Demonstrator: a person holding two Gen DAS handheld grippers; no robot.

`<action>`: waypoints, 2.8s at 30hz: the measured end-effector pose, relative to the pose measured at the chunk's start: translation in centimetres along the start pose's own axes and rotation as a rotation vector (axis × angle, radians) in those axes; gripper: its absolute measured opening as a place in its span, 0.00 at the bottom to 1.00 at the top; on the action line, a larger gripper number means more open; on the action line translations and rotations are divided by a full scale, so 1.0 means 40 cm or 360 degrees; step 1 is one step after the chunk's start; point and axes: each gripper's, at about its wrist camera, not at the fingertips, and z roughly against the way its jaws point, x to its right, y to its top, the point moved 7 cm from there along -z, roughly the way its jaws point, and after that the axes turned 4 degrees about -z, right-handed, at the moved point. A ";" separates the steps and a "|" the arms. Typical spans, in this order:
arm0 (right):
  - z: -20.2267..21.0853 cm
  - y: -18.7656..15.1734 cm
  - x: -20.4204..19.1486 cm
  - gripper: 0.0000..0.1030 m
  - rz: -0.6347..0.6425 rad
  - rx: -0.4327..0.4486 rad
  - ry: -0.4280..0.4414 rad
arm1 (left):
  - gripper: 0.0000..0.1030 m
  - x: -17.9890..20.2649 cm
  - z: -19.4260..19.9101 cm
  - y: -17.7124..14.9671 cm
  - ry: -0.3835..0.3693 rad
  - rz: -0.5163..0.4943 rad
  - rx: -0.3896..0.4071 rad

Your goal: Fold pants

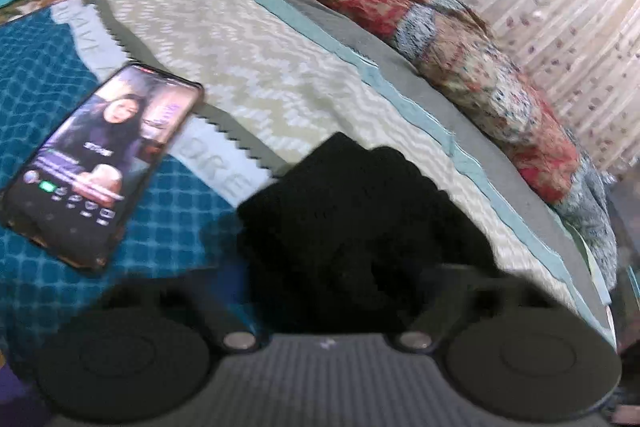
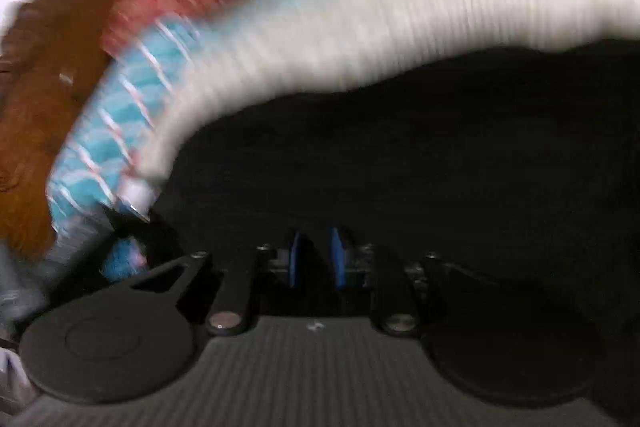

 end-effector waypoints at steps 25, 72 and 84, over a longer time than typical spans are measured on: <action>0.546 -0.052 0.295 0.15 -0.0313 0.0846 -0.0092 | 0.78 0.593 0.028 -0.377 -0.0358 -0.1635 -0.0031; 0.698 -0.080 0.474 0.14 -0.0252 0.1092 -0.0375 | 1.00 1.012 0.015 -0.315 -0.0616 -0.1260 -0.0419; 0.660 -0.095 0.319 0.28 0.0266 0.1094 -0.0489 | 0.14 1.108 -0.071 -0.467 -0.0559 -0.1638 -0.0667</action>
